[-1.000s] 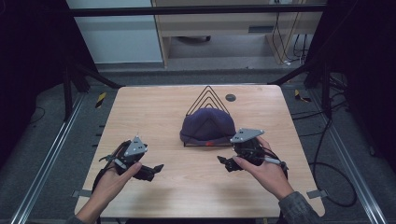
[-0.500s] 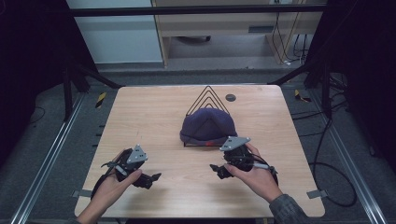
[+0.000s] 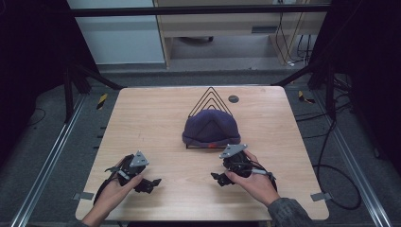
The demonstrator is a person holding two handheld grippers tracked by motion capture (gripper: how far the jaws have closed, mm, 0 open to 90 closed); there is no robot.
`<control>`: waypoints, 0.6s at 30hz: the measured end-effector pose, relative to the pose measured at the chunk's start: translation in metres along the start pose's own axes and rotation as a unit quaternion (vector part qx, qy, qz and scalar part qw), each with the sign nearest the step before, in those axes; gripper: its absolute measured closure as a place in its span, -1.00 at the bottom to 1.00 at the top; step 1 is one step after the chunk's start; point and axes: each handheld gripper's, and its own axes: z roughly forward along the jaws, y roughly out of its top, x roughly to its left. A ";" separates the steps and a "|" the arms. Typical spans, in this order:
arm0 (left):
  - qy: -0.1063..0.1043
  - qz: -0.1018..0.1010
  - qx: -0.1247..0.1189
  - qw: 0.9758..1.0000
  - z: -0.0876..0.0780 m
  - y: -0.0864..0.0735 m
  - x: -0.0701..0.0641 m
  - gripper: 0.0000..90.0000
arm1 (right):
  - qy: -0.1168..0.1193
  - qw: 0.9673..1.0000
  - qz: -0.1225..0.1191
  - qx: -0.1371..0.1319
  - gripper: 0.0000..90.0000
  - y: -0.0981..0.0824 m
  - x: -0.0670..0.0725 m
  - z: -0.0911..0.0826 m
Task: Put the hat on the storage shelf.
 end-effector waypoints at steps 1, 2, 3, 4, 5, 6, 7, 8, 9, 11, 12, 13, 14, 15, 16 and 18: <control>-0.001 -0.003 0.004 1.000 0.002 -0.002 0.002 -0.91 | 0.000 1.000 0.002 0.002 -0.76 -0.001 0.000 0.002; 0.000 -0.008 0.005 1.000 0.004 -0.003 0.003 -0.91 | 0.001 1.000 0.002 0.003 -0.76 -0.002 0.000 0.004; 0.003 -0.011 0.007 1.000 0.005 -0.005 0.005 -0.91 | 0.002 1.000 0.005 0.004 -0.76 -0.003 0.000 0.006; 0.006 -0.016 0.005 1.000 0.007 -0.006 0.007 -0.91 | 0.002 1.000 0.005 0.004 -0.77 -0.004 0.000 0.008; 0.008 -0.018 0.007 1.000 0.007 -0.007 0.009 -0.91 | 0.001 1.000 0.009 0.002 -0.77 -0.005 0.000 0.011; 0.009 -0.022 0.005 1.000 0.008 -0.008 0.010 -0.91 | 0.001 1.000 0.010 0.003 -0.77 -0.006 0.001 0.012; 0.011 -0.027 0.005 1.000 0.009 -0.009 0.013 -0.91 | 0.000 1.000 0.011 0.002 -0.77 -0.006 0.001 0.014; 0.013 -0.033 0.006 0.999 0.011 -0.011 0.015 -0.91 | 0.002 1.000 0.015 0.001 -0.77 -0.008 0.001 0.017; 0.013 -0.037 0.007 0.999 0.012 -0.012 0.017 -0.91 | 0.002 1.000 0.017 0.001 -0.77 -0.009 0.001 0.019; 0.015 -0.039 0.005 0.999 0.015 -0.015 0.019 -0.92 | 0.002 1.000 0.019 0.005 -0.77 -0.012 0.001 0.024; 0.015 -0.038 0.004 0.999 0.015 -0.015 0.020 -0.94 | 0.001 1.000 0.022 0.006 -0.77 -0.013 0.001 0.026; 0.015 -0.041 0.002 0.999 0.015 -0.015 0.020 -0.93 | -0.001 1.000 0.023 0.009 -0.77 -0.014 0.000 0.028; 0.016 -0.038 0.004 0.999 0.015 -0.015 0.021 -0.93 | -0.003 1.000 0.021 0.012 -0.78 -0.015 0.001 0.030; 0.016 -0.038 0.003 0.999 0.015 -0.015 0.021 -0.94 | -0.009 1.000 0.020 0.015 -0.78 -0.015 0.002 0.030; 0.017 -0.038 0.001 0.999 0.016 -0.016 0.022 -0.94 | -0.009 1.000 0.021 0.012 -0.78 -0.016 0.002 0.032; 0.016 -0.037 0.000 0.999 0.016 -0.016 0.023 -0.96 | -0.006 1.000 0.025 0.015 -0.78 -0.018 0.003 0.034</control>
